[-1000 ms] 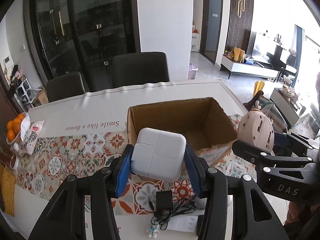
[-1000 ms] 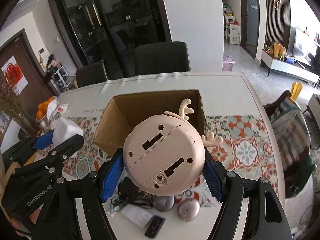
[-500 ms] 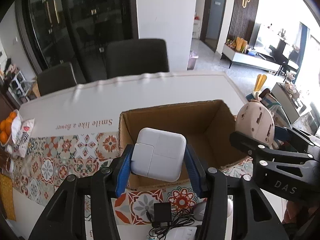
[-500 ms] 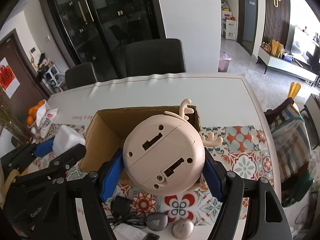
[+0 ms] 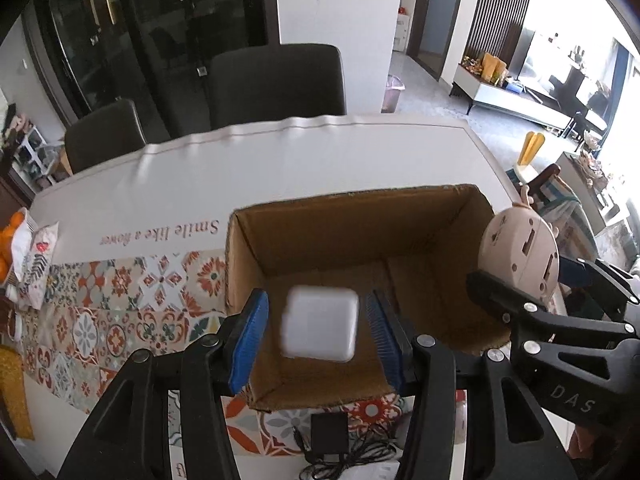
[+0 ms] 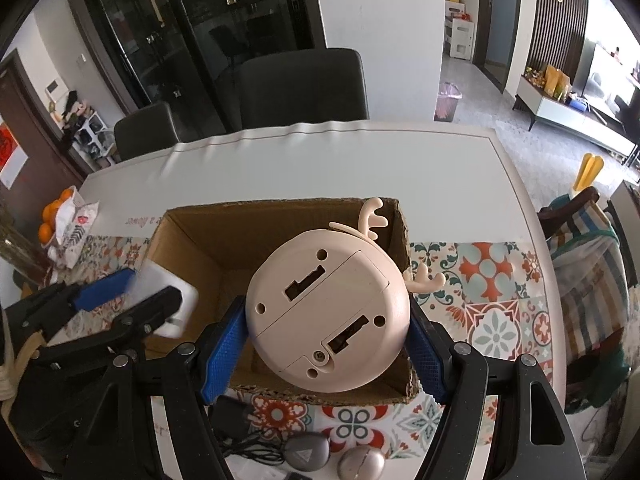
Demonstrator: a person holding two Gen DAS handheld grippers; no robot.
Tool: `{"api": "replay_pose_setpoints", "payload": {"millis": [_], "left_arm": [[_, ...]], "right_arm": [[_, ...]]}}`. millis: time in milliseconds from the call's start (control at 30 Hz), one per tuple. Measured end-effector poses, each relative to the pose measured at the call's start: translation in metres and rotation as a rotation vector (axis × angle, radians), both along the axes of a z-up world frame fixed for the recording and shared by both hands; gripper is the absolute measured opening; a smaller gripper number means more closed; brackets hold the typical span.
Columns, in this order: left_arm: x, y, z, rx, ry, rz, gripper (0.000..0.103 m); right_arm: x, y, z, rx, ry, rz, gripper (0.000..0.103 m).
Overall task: Organize rigid objects
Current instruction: 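Open the right tool to drop the toy while the left tool drops the charger into the box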
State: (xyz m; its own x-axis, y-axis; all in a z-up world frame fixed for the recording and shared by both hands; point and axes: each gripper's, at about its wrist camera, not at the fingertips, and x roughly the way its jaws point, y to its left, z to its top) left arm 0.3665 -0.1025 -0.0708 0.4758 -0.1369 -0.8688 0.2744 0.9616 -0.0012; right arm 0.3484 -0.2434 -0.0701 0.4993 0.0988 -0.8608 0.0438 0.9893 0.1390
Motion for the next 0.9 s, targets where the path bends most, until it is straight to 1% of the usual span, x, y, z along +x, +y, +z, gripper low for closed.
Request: {"api": "replay_pose_setpoints", "payload": {"millis": [133,200,367,433,467,500,633,900], "left_arm": [[0.0,0.007,0.001,0.012,-0.014,0.025,0.059],[-0.002,0.012,0.001,0.018,-0.023,0.043,0.064],[-0.007,0.025,0.003,0.035,-0.034,0.081,0.067],[-0.01,0.03,0.005,0.035,-0.04,0.093,0.068],[-0.012,0.032,0.006,0.035,-0.044,0.096,0.069],[-0.013,0.034,0.006,0.035,-0.047,0.101,0.069],[-0.021,0.038,0.012,0.035,-0.063,0.115,0.072],[-0.043,0.042,0.024,0.026,-0.103,0.123,0.078]], "right_arm": [[0.003,0.0,-0.003,0.004,0.009,-0.003,0.073],[0.004,0.001,-0.004,0.002,0.01,0.001,0.073],[0.008,0.008,-0.006,0.008,0.016,0.024,0.073],[0.009,0.011,-0.006,-0.001,0.011,0.027,0.077],[0.009,0.013,-0.005,-0.004,0.006,0.029,0.084],[0.008,0.014,-0.003,-0.008,-0.003,0.028,0.087],[0.0,0.016,0.004,-0.053,-0.042,0.02,0.087],[-0.028,0.007,0.012,-0.037,-0.061,-0.004,0.087]]}}
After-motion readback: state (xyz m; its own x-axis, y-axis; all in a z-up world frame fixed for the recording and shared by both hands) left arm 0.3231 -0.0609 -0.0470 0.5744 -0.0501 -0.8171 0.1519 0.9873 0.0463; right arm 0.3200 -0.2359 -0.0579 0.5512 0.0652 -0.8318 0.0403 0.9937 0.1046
